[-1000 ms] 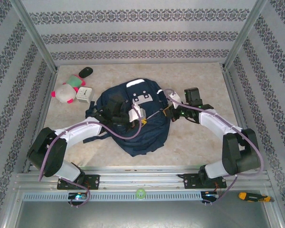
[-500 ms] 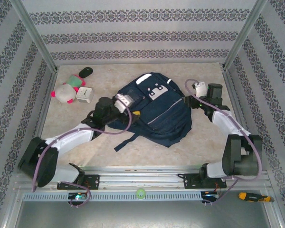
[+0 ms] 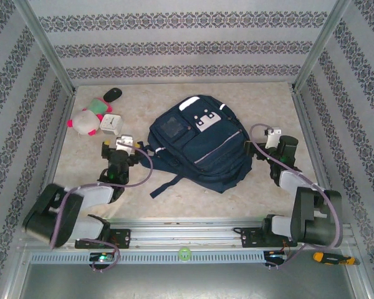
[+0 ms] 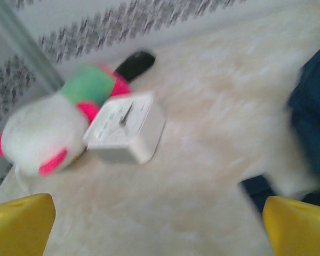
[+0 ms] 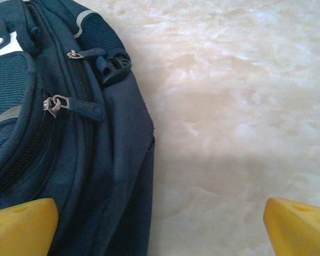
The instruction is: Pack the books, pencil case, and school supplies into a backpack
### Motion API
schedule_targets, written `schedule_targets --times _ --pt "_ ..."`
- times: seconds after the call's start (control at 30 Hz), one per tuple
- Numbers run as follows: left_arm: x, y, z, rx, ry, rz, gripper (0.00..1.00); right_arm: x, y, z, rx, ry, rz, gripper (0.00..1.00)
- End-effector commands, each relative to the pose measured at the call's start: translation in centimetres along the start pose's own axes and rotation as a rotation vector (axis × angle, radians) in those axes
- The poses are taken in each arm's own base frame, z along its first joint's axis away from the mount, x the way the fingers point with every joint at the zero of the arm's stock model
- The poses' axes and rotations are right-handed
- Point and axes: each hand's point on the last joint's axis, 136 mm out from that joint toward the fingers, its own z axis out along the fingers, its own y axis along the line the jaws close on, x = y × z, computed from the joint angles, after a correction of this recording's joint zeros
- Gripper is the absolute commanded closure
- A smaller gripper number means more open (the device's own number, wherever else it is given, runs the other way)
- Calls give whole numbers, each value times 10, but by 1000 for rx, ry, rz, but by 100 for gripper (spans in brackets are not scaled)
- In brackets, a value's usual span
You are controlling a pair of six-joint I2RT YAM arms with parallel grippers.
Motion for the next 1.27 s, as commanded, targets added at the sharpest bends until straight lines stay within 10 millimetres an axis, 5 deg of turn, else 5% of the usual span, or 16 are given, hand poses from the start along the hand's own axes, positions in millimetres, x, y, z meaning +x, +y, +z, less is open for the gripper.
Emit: schedule_targets --times 0.0,0.1,0.2,0.27,0.5,0.77,1.23 --pt "-31 12 2 -32 -225 -78 1 -44 19 -1 -81 -234 -51 2" --pt "-7 16 11 43 -177 -176 1 -32 19 18 -36 -248 -91 2" --pt "8 27 41 15 -38 -224 1 -28 15 26 14 -220 -91 2" --pt "4 30 56 49 20 -263 1 -27 14 28 33 -218 -95 2" --pt "7 43 35 19 -90 -313 1 -28 14 27 36 -219 -96 2" --pt "5 29 50 86 -19 -268 1 -27 14 28 36 -219 -97 2" --pt "6 33 56 54 9 -274 1 -27 13 27 37 -219 -96 2"
